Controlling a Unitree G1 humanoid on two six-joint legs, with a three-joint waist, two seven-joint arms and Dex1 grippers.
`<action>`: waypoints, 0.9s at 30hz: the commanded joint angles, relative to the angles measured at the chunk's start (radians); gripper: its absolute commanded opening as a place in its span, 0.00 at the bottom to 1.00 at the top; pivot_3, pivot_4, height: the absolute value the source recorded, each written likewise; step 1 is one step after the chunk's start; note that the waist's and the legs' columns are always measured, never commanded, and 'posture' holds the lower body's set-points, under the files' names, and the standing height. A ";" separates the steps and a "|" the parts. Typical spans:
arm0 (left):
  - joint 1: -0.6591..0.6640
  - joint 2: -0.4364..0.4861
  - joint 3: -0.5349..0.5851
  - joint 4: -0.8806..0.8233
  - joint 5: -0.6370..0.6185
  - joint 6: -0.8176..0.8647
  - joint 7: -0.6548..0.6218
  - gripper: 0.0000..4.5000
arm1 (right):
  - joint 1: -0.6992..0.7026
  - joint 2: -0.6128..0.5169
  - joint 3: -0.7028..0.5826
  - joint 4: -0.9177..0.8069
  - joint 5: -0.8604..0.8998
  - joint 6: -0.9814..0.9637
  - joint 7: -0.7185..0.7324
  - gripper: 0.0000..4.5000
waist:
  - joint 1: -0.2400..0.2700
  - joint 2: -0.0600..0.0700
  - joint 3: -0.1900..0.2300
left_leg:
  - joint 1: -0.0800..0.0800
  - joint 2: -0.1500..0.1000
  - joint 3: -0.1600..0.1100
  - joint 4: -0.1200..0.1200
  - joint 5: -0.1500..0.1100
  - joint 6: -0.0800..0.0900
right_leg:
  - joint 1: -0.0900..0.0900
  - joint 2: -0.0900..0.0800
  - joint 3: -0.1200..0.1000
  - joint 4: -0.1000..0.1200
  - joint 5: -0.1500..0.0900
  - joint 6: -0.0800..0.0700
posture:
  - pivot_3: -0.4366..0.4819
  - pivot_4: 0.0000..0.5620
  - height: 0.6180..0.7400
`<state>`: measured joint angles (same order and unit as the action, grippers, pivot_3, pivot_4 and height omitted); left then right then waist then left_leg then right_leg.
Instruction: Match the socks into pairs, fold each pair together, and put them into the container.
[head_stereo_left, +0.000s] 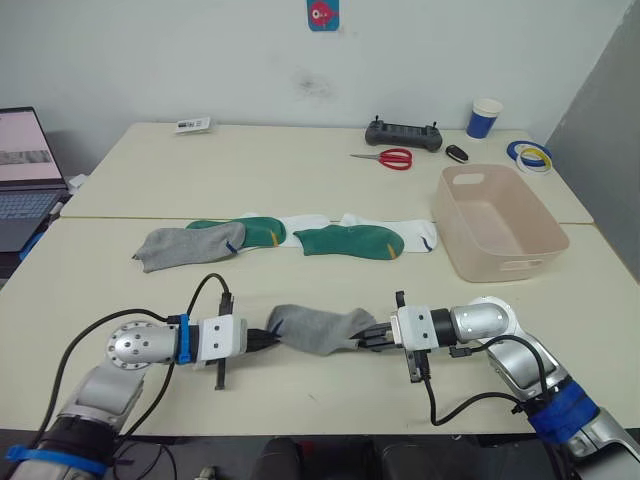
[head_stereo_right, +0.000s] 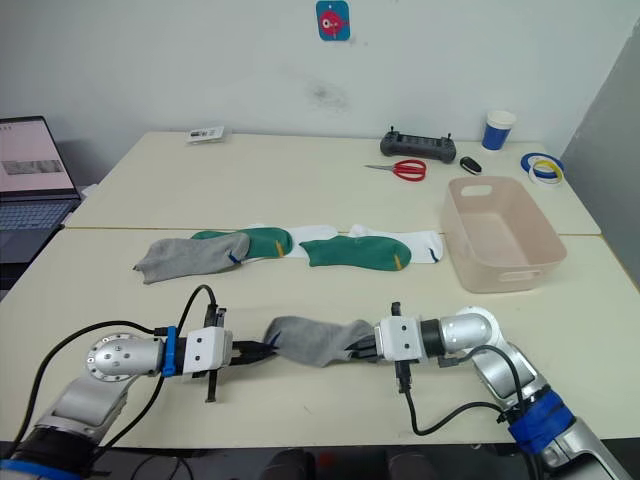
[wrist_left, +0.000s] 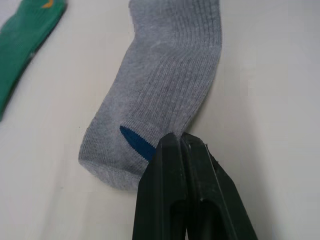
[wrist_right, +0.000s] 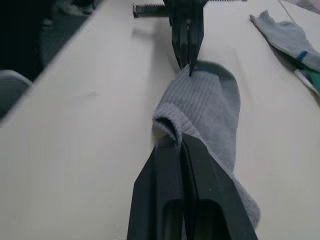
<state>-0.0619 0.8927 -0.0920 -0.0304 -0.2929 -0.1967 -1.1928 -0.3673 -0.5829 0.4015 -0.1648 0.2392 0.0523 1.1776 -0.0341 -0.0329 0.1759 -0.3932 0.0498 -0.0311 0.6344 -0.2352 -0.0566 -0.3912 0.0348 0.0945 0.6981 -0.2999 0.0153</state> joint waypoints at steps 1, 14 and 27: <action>0.080 0.158 0.115 -0.276 -0.252 0.317 -0.071 0.00 | -0.028 -0.022 -0.061 -0.124 0.184 0.247 0.024 0.00 | -0.004 0.000 0.001 | 0.000 0.001 -0.001 0.000 0.000 0.000 | 0.000 0.000 0.000 0.000 -0.001 0.000 | 0.48 0.27 1.00; 0.047 0.351 0.128 -0.289 -0.394 0.766 -0.175 0.00 | -0.084 -0.051 -0.103 -0.160 0.520 0.823 -0.001 0.00 | -0.007 0.005 0.005 | 0.001 0.000 -0.006 -0.001 0.000 0.000 | 0.001 0.004 -0.005 0.000 -0.006 -0.002 | 0.48 0.27 1.00; -0.325 0.044 -0.122 0.068 0.013 0.557 -0.066 0.00 | -0.159 0.021 -0.056 0.091 0.294 0.716 -0.046 0.00 | 0.000 0.005 0.005 | -0.008 -0.001 -0.004 0.000 0.000 0.000 | -0.008 0.005 -0.006 0.000 -0.005 -0.001 | 0.48 0.27 1.00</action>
<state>-0.3625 0.9447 -0.2077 0.0174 -0.3199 0.4015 -1.2671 -0.5018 -0.5655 0.3501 -0.0746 0.5481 0.7955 1.1183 -0.0343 -0.0284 0.1806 -0.4009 0.0486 -0.0352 0.6345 -0.2352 -0.0565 -0.3991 0.0398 0.0887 0.6987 -0.3050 0.0141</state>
